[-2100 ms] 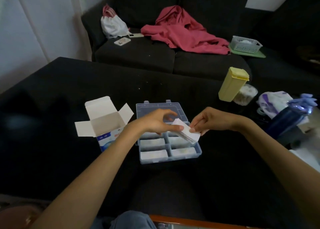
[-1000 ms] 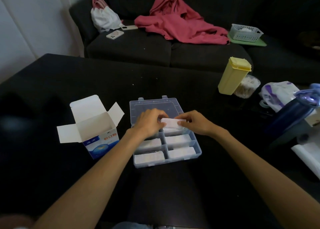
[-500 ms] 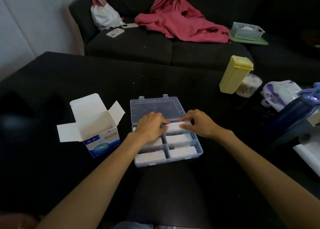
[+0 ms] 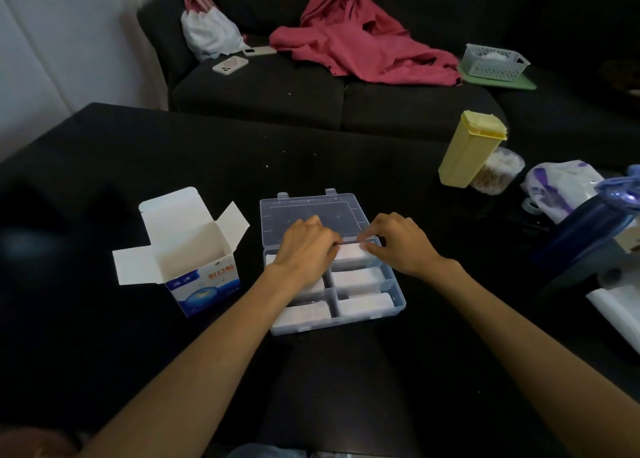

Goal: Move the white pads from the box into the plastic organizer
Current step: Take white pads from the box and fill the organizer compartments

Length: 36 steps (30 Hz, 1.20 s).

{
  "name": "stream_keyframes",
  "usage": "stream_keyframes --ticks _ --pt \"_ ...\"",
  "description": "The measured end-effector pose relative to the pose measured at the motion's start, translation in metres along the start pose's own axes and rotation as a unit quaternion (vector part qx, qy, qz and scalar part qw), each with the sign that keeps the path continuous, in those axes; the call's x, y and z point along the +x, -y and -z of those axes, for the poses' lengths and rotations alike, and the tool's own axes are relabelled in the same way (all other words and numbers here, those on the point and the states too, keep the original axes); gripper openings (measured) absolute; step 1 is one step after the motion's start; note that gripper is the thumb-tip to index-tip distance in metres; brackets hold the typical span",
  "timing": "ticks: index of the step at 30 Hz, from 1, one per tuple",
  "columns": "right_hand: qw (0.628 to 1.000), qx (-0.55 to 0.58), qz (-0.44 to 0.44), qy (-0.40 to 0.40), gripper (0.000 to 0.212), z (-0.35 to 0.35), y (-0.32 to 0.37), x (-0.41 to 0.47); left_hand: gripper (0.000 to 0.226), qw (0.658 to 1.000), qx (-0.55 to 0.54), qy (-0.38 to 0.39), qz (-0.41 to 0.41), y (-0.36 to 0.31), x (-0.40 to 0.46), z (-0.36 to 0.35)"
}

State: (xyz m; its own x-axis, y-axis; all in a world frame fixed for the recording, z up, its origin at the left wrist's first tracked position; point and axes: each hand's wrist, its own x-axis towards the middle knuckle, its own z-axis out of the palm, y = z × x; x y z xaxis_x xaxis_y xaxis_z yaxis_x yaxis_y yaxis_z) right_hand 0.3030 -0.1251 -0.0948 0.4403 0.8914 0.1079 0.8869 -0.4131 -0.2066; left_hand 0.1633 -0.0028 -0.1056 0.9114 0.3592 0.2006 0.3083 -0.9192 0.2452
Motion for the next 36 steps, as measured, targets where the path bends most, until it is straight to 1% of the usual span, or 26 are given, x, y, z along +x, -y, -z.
stream_keyframes --ticks 4,10,13,17,19,22,25,29,33,34,36 --pt "0.999 -0.037 0.007 0.025 0.023 -0.004 -0.001 -0.002 0.024 1.0 0.012 0.01 -0.01 -0.001 -0.001 -0.002" --pt "0.999 -0.018 -0.014 0.033 0.021 -0.006 0.0 -0.001 0.027 1.0 0.013 0.014 -0.016 -0.001 -0.001 -0.002" --pt "1.0 -0.001 -0.01 0.029 0.02 -0.002 0.001 0.0 0.026 1.0 0.003 0.014 -0.01 -0.001 0.0 -0.001" --pt "0.999 -0.005 -0.008 0.049 0.02 -0.001 0.001 0.001 0.025 1.0 -0.011 0.014 -0.007 -0.001 0.001 0.003" --pt "0.999 0.008 -0.007 0.036 0.02 0.0 0.001 0.0 0.025 1.0 -0.018 0.015 -0.003 -0.001 0.001 0.003" --pt "0.999 0.043 -0.008 -0.007 0.021 0.007 0.002 0.0 0.025 0.999 -0.031 0.016 0.007 -0.002 0.003 0.007" --pt "0.997 0.068 -0.011 -0.025 0.019 0.019 0.004 0.002 0.027 0.999 -0.045 0.011 0.015 -0.002 0.001 0.027" --pt "0.992 0.122 -0.008 -0.035 0.019 0.038 0.021 0.003 0.027 0.994 -0.084 -0.006 0.067 0.012 -0.016 0.071" --pt "0.983 0.179 0.022 -0.043 0.02 0.05 0.069 0.004 0.029 0.986 -0.088 -0.011 0.14 0.05 -0.062 0.118" --pt "0.98 0.19 0.034 -0.038 0.02 0.052 0.087 0.007 0.03 0.982 -0.1 -0.033 0.157 0.059 -0.077 0.128" --pt "0.976 0.209 0.055 -0.033 0.021 0.053 0.117 0.01 0.03 0.966 -0.155 -0.103 0.181 0.069 -0.102 0.138"
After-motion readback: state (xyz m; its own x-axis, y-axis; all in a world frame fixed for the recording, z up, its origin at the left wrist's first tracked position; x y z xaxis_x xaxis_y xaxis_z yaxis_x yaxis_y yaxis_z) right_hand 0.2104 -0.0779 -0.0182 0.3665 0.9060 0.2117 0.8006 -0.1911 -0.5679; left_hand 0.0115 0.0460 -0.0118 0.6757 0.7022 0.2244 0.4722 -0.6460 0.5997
